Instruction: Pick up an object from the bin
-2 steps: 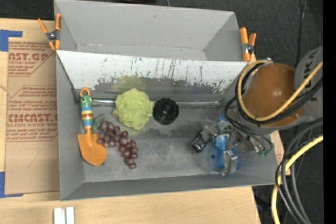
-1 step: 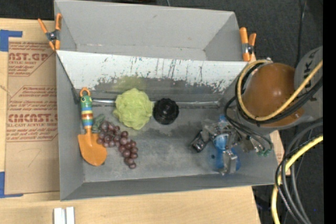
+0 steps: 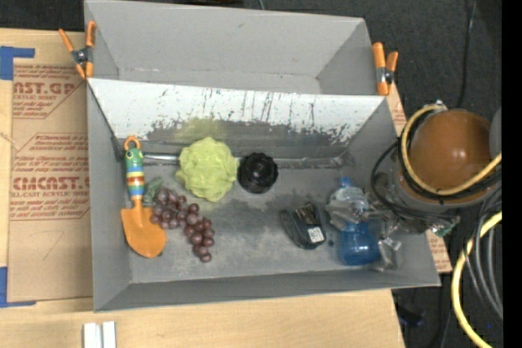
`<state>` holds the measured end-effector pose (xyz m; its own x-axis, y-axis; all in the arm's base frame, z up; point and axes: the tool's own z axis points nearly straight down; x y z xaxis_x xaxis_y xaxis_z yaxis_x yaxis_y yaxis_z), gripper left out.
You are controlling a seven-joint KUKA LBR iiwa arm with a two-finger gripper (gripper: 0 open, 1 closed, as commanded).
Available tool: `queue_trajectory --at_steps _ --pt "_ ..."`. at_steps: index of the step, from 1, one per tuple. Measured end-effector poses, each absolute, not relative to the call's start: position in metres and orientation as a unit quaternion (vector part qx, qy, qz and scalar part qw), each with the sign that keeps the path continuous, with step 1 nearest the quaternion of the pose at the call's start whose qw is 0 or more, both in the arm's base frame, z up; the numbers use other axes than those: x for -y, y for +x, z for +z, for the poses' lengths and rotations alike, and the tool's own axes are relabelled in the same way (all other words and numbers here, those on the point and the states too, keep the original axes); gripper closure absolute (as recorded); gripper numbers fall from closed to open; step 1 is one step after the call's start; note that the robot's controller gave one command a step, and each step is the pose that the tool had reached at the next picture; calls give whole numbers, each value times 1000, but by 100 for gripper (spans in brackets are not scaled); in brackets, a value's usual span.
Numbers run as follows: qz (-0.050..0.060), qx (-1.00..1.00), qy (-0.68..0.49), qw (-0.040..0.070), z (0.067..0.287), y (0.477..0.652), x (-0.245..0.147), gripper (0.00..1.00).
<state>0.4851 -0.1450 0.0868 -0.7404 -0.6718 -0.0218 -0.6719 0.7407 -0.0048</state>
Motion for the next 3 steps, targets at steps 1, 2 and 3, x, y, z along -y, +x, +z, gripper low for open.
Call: queue_trajectory --at_steps 1,2,3 --pt "3 -912 -411 9 71 524 137 100" --pt "3 -912 -411 9 71 524 137 100" --pt "5 -913 -407 9 79 519 134 100"
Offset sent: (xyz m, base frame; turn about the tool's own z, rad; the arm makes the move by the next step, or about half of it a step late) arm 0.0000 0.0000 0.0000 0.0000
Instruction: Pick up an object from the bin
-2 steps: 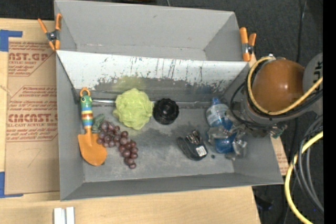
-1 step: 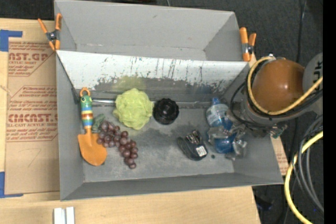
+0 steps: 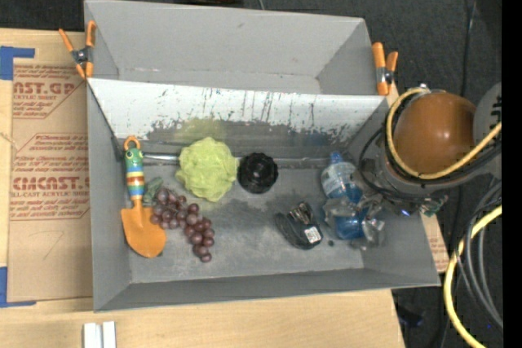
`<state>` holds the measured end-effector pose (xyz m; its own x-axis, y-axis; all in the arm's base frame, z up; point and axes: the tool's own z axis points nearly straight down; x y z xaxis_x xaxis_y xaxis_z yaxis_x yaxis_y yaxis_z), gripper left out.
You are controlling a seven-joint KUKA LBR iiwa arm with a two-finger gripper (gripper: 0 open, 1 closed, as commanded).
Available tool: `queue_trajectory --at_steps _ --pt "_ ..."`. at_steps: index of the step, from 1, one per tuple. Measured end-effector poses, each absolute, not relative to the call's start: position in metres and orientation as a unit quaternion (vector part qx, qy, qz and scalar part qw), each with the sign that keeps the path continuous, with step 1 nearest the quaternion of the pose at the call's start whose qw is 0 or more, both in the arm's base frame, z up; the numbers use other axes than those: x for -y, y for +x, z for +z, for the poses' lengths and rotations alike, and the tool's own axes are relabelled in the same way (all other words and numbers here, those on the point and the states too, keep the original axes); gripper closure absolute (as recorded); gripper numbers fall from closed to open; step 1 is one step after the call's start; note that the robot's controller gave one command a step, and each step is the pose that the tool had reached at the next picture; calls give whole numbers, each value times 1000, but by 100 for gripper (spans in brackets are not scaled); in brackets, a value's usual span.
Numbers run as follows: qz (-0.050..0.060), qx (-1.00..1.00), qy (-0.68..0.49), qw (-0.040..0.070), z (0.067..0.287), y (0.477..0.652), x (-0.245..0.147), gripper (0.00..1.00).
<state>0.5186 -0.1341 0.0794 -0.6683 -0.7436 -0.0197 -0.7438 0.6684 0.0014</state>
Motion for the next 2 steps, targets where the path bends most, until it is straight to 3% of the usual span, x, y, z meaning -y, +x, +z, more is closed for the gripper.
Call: queue_trajectory --at_steps 1,2 --pt "5 -911 -412 9 181 506 127 100" --pt "10 -913 -409 4 125 517 139 100"
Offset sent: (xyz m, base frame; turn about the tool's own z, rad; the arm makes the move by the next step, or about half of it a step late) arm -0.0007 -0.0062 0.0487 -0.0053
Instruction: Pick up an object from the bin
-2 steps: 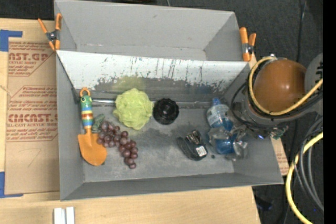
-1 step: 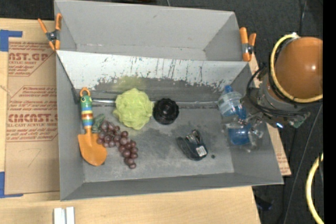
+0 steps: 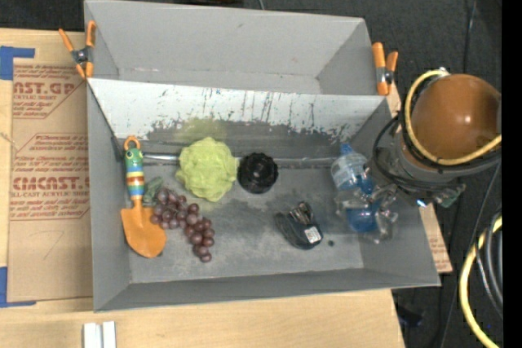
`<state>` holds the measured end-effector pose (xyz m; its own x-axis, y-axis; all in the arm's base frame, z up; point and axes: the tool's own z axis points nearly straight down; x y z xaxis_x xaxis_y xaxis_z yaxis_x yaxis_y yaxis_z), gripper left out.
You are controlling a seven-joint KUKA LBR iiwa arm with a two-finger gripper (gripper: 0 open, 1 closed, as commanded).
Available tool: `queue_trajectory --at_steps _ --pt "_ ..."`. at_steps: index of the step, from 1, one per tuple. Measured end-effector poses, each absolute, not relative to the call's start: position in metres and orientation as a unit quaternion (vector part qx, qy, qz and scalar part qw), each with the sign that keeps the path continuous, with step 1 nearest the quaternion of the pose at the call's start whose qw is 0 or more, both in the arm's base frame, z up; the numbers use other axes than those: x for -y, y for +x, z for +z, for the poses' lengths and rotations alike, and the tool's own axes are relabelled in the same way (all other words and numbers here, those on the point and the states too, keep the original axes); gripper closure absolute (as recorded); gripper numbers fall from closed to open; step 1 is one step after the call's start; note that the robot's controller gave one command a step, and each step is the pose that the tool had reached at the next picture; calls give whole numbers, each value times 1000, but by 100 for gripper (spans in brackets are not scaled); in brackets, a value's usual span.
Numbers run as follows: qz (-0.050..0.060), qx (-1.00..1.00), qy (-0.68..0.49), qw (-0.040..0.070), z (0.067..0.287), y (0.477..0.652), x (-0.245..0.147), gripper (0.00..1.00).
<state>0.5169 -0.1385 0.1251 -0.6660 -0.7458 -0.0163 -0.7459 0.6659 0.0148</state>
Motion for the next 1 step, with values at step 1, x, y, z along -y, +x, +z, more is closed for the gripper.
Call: queue_trajectory --at_steps 1 --pt "5 -909 -417 11 243 517 144 100"
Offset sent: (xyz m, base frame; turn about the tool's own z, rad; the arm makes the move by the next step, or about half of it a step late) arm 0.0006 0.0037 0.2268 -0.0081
